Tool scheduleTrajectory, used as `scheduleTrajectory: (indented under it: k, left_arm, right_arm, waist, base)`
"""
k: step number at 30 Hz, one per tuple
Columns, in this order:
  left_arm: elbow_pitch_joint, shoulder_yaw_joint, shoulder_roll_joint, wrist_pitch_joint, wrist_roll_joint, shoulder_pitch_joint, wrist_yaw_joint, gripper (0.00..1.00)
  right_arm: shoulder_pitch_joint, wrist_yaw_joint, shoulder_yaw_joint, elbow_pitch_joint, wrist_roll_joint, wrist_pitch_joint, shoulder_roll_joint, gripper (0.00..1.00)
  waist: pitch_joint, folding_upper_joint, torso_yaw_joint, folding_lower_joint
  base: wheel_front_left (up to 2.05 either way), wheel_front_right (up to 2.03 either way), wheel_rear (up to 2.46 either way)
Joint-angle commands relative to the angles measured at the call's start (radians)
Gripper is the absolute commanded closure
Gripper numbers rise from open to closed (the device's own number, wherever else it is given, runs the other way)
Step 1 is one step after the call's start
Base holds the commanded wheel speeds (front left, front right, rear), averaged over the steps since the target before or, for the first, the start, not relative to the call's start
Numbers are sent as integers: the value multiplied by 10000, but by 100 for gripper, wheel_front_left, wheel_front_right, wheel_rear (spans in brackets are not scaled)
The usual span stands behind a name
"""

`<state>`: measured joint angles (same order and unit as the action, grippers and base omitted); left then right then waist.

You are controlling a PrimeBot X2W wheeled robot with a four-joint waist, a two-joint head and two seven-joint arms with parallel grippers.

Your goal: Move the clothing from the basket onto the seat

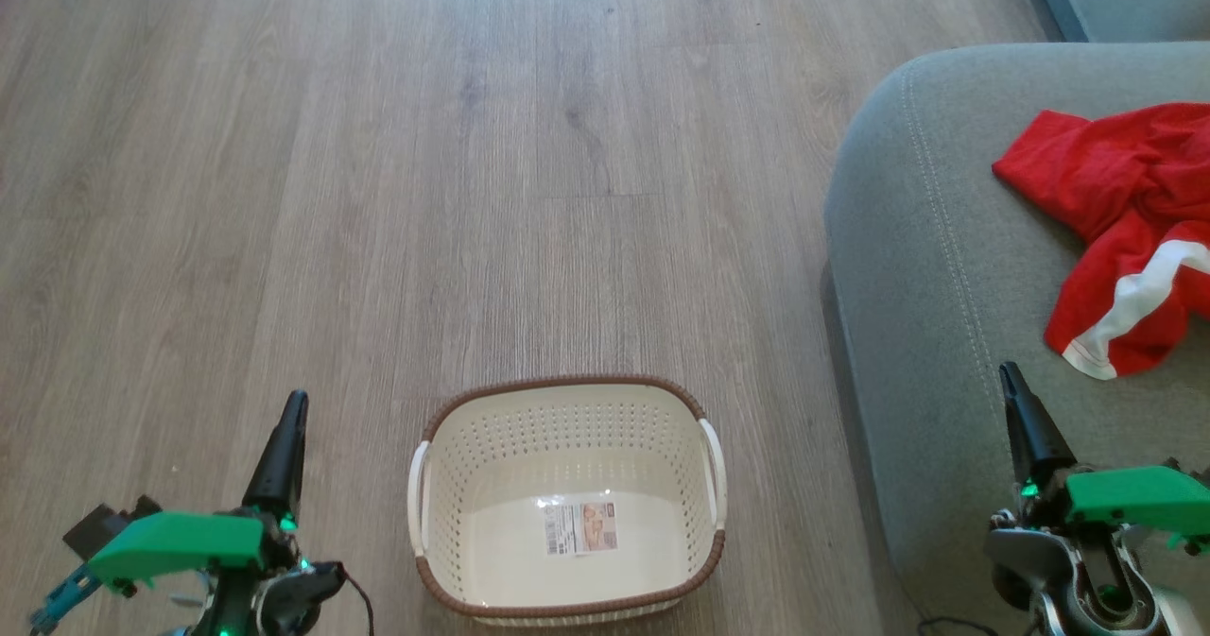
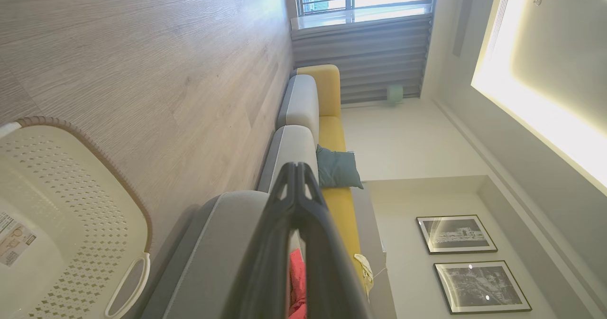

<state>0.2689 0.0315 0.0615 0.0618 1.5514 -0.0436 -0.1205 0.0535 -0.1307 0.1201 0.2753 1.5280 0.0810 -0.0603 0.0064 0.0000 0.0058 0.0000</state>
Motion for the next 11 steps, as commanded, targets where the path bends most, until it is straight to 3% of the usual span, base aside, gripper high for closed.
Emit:
scheduleTrajectory:
  k: [1, 11]
  left_arm:
    - [-275, 370, 120, 86, 239, -584, -84, 100]
    - [-250, 525, 103, 275, 820, -619, -102, 100]
  right_arm:
    - [502, 0, -166, -318, 256, 114, 46, 100]
    - [541, 0, -103, -308, 839, 290, 66, 100]
  waist:
    - [-5, 0, -8, 0]
    - [-33, 0, -58, 0]
  base:
    - [0, 0, 0]
    - [0, 0, 0]
